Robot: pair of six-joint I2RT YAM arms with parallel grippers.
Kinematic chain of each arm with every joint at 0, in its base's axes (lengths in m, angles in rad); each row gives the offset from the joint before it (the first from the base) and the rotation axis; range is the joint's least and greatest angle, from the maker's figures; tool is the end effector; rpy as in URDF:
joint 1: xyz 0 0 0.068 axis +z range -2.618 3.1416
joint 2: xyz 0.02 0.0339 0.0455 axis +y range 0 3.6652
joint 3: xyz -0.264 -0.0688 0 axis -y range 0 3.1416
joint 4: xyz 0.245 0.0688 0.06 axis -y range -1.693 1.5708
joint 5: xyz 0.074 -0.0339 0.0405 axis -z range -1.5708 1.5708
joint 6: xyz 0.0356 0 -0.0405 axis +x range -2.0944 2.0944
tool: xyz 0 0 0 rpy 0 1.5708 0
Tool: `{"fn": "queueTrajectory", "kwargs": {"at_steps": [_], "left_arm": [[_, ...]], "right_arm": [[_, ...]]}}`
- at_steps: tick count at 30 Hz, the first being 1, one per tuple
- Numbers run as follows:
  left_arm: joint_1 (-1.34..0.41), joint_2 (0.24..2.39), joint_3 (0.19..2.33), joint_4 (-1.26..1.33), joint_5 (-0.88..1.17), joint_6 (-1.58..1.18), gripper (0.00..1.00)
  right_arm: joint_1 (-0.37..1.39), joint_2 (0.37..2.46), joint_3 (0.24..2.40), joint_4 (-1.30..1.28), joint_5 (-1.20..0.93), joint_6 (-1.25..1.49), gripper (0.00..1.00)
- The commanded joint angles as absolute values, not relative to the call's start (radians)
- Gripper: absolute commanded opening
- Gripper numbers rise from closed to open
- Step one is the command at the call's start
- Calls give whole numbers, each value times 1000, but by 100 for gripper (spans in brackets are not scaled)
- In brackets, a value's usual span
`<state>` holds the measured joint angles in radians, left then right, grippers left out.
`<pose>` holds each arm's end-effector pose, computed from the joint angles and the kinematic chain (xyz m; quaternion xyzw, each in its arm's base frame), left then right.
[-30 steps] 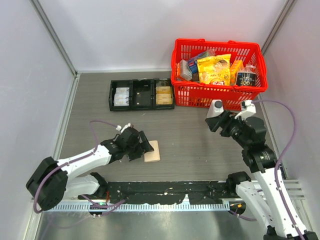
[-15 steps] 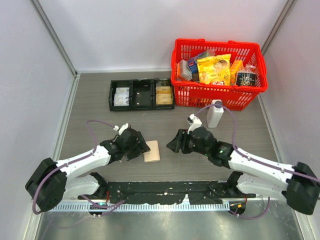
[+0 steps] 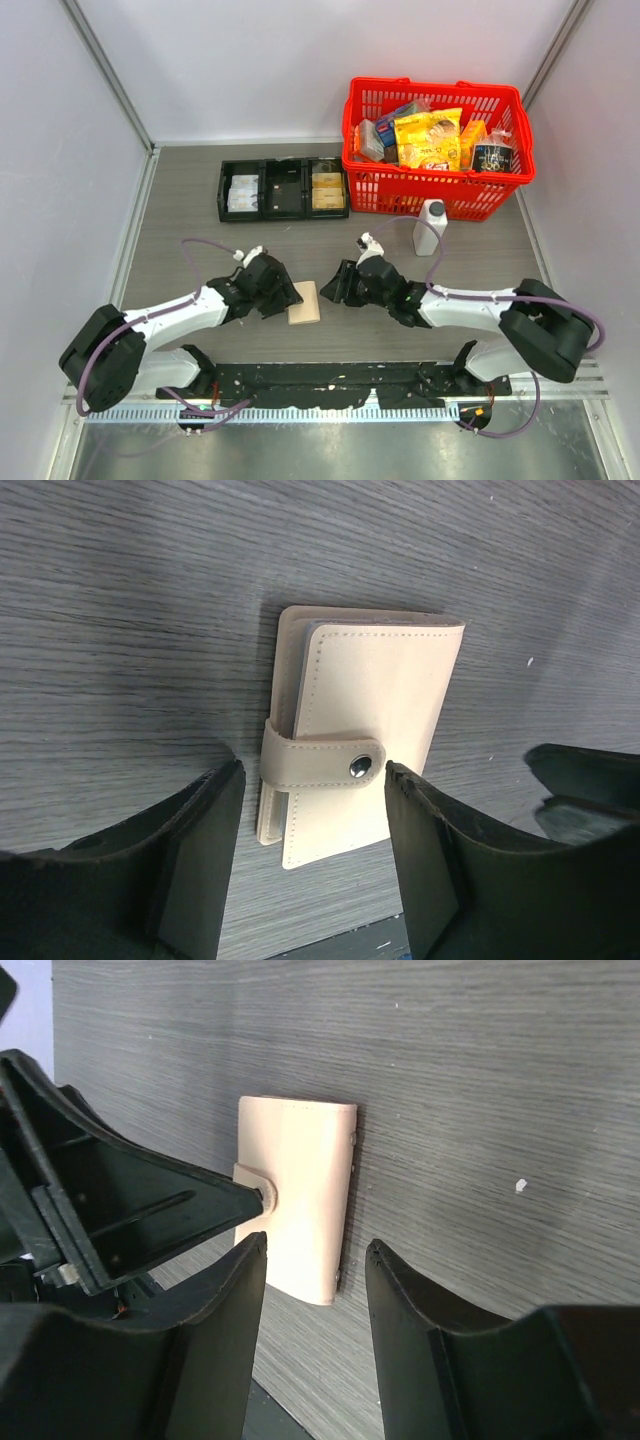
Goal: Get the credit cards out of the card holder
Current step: Move the card holder to the center of the board, then open the card holder at the center of the board.
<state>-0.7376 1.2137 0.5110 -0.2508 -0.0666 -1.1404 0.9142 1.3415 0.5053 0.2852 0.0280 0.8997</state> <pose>0.1621 -0.1441 0.1590 -0.2004 0.9309 -0.2263 0.2049 0.1608 0.2070 0.1716 0.0005 0.8727 0.3769 0.3103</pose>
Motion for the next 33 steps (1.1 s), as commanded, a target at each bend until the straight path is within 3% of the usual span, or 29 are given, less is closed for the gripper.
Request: {"fn": "queueTrajectory", "kwargs": {"at_steps": [1,20,27,30,33], "left_arm": [[-739,1236,520,-232,-51,-1120,60],[-741,1266,483,-181,-5,-1131,38],[-739,1281,469,-156,32,-1137,34],[-739,1279,465,-150,34,-1137,34],[-741,1273,462,-153,34,-1137,33]], "right_arm": [[923,1413,508,405,15,942,48],[925,1640,531,427,-90,962,47],[925,1726,564,390,-98,936,47],[925,1749,572,379,-103,925,42],[925,1761,581,367,-109,916,29]]}}
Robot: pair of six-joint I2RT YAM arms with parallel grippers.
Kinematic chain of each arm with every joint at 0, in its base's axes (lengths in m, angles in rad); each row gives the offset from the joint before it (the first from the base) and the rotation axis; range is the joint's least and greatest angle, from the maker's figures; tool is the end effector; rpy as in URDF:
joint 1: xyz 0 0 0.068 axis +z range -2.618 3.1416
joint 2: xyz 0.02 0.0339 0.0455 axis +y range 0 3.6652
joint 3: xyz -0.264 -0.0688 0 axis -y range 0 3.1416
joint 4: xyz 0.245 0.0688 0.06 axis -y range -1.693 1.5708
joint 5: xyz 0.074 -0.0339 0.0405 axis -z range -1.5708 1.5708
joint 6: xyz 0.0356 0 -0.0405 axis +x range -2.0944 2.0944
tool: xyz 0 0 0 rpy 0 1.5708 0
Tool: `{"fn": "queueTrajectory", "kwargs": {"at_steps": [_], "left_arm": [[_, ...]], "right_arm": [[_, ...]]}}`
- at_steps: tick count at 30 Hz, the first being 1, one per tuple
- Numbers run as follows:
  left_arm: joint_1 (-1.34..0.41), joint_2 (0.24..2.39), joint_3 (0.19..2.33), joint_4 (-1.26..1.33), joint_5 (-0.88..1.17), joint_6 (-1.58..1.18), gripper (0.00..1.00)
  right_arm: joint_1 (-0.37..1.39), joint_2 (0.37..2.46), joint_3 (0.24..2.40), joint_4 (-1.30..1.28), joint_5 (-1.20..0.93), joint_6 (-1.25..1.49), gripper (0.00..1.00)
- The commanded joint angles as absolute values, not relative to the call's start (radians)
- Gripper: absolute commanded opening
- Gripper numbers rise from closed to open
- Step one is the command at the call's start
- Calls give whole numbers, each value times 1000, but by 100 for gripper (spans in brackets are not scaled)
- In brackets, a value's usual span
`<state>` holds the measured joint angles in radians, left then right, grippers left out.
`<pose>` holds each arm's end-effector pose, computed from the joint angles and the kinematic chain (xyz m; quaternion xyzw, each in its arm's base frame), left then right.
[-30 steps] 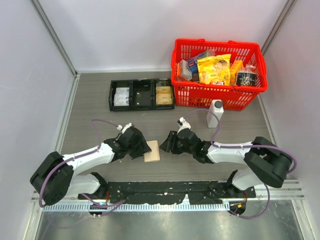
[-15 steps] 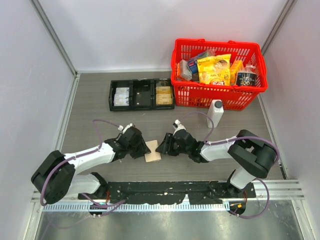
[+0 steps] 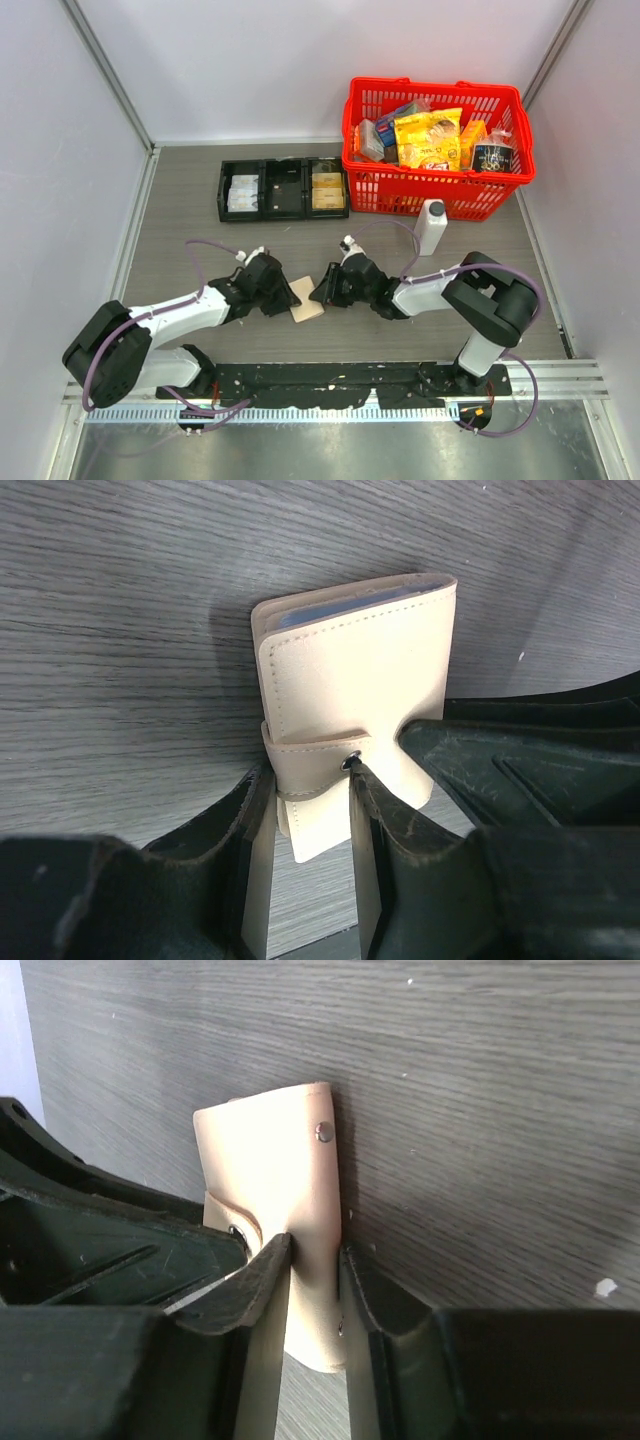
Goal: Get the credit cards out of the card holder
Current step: Open the card holder at the center of the board.
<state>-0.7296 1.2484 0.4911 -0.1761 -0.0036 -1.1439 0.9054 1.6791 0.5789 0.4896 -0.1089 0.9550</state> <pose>0.1647 -0.1471 0.1511 -0.1959 0.9292 -0.2514 0.1870 0.1838 0.2405 0.1221 -0.0032 0.8860 0.3986 0.2369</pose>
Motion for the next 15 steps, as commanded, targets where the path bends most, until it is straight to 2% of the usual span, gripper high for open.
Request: {"fn": "queueTrajectory", "kwargs": {"at_steps": [1,2,5,6,8,12,15], "left_arm": [[-738,1272,463,-158,32,-1137,33],[-739,1269,468,-167,26,-1135,33],[-741,1249,503,-248,-27,-1106,33],[-745,1244,527,-294,-55,-1083,35],[-767,1220,577,-398,-124,-1056,41],[-845,1206,693,-546,-254,-1017,59],[-914,1233,779,-641,-368,-1002,64]], "right_arm": [[925,1756,581,364,-106,913,27],[925,1755,580,365,-104,911,20],[925,1730,584,333,-81,901,10],[923,1726,589,322,-66,896,2],[925,1717,594,295,-51,888,1],[930,1703,589,281,-29,890,1],[933,1687,592,262,-11,887,1]]}}
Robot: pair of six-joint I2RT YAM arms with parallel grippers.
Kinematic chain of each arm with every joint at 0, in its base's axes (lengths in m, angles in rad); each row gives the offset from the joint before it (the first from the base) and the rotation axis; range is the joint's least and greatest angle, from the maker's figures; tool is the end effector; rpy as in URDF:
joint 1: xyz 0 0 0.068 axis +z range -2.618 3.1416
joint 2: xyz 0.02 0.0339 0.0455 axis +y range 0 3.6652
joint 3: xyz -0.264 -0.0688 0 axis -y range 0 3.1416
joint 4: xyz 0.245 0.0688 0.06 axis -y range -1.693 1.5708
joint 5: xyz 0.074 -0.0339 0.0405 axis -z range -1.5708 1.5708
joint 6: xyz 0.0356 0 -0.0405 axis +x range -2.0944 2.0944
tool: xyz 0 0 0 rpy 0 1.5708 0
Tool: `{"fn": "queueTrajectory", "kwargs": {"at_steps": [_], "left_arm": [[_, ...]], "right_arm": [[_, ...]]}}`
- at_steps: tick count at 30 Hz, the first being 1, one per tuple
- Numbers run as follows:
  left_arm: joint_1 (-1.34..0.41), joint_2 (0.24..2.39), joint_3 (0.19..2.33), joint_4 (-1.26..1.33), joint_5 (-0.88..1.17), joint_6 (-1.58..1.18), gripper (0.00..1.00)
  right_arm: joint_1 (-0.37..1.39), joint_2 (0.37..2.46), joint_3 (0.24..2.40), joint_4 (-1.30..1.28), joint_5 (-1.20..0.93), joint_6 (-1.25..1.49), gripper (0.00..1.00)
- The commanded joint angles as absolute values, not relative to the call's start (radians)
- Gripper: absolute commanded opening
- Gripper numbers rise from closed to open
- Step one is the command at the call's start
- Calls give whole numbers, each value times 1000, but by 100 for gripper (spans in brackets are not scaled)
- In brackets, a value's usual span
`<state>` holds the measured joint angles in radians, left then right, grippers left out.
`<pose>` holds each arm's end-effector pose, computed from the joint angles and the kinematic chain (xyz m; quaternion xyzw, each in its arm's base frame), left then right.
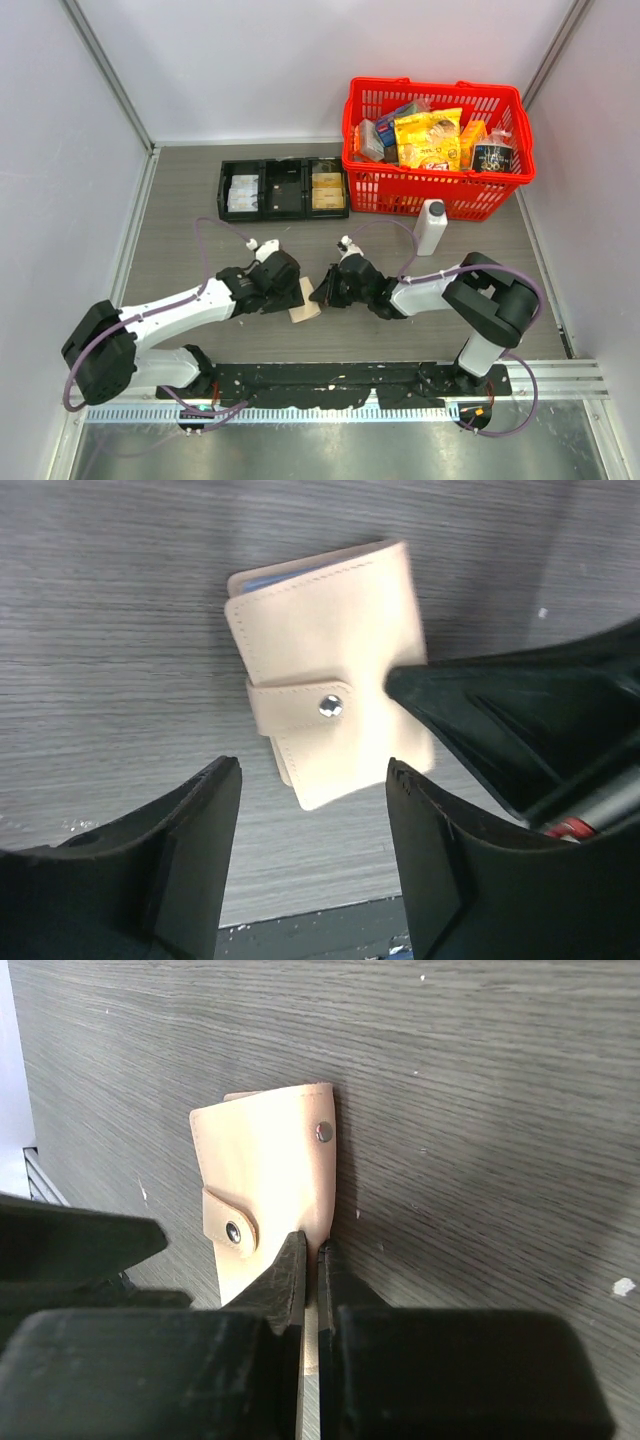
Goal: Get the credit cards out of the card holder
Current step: Open the card holder at the center of the board.
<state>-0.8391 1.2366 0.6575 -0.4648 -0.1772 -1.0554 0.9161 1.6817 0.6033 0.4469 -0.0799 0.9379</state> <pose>0.1558 -0.1641 0.1848 -0.1267 0.9536 -0.1607 0.2208 0.1842 0.2447 0.1237 -0.0084 0.8912 0.3831 0.2429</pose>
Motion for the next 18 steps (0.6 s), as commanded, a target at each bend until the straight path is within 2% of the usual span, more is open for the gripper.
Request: {"fn": "queueTrajectory", "kwargs": {"at_steps": [1,3,6,18], "left_arm": [[-934,1253,805,-669,-388,-996,64],[-960,1299,848,-693,-416,-983,62],[-969,1379,890,-693,-413,-976,52],[-991,1514,969,-707,-453,-922,46]], "right_arm": [[934,1683,592,261,-5,884,1],[936,1680,594,256,-3,882,1],[937,1680,594,255,-3,881,1],[940,1695,597,250,-6,873,1]]}}
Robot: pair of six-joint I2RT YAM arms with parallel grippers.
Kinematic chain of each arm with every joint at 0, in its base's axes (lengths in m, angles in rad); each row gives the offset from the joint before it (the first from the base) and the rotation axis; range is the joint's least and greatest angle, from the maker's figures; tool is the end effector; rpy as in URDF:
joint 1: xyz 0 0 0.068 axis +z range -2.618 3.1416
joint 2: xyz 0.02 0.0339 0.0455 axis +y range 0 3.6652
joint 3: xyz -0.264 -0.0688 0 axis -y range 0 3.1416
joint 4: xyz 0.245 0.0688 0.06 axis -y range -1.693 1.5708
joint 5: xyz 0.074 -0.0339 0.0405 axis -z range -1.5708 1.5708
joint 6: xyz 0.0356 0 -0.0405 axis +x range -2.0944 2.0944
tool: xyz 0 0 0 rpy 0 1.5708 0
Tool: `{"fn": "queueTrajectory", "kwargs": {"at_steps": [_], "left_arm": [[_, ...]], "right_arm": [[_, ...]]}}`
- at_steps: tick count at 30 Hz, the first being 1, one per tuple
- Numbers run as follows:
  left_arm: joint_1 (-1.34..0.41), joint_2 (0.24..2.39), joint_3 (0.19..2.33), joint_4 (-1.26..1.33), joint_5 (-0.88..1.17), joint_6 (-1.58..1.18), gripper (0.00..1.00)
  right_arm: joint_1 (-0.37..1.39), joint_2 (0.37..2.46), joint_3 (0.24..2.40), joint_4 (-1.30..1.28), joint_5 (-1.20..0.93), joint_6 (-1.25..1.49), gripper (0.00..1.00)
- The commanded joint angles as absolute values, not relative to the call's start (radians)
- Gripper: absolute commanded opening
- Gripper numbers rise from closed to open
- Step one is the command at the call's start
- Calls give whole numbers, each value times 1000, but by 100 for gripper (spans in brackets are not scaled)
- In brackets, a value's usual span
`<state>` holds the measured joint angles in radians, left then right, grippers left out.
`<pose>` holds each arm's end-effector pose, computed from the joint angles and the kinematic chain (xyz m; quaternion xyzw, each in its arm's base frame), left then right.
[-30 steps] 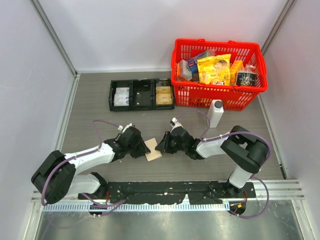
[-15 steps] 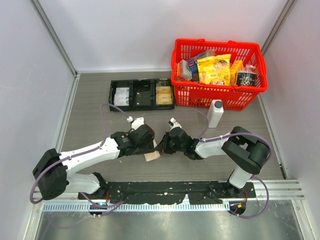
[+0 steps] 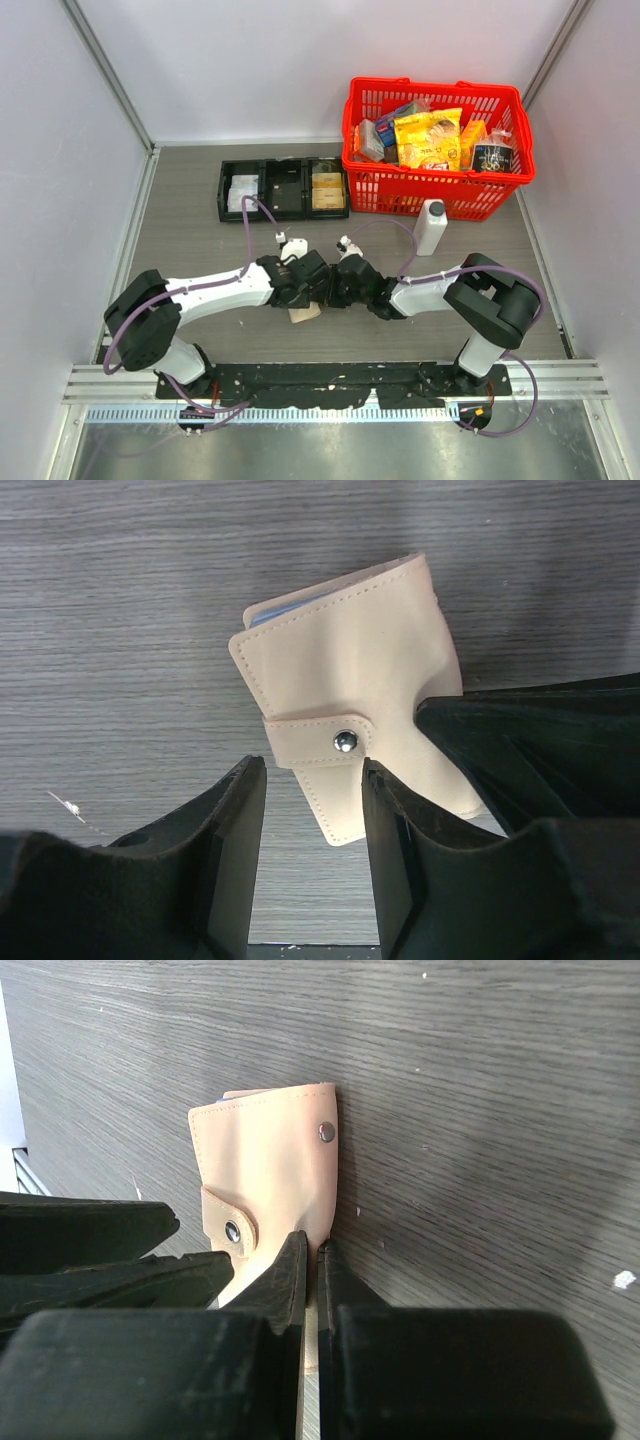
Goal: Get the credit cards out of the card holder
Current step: Open the card holder at the center of the board.
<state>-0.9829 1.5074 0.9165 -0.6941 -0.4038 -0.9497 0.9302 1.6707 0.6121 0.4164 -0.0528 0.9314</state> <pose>0.1615 -0.2171 0.1879 -0.0125 0.9700 -0.0020 0.2426 0.1816 0.2468 0.1264 -0.0113 0.8938 0.3731 0.2484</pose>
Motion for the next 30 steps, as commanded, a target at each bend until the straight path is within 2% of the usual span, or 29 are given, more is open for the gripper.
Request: {"fn": "queueTrajectory", "kwargs": {"at_steps": [1,19,30], "left_arm": [[-994,1517,976,-709,-453,-922,46],[-1008,1690,1008,-677,-437,-899,44],[-1008,1681,996,-732,-449,-927,39]], "right_arm": [[942,1697,598,250,-8,871,1],[940,1717,600,253,-23,871,1],[940,1701,592,252,-14,867,1]]}}
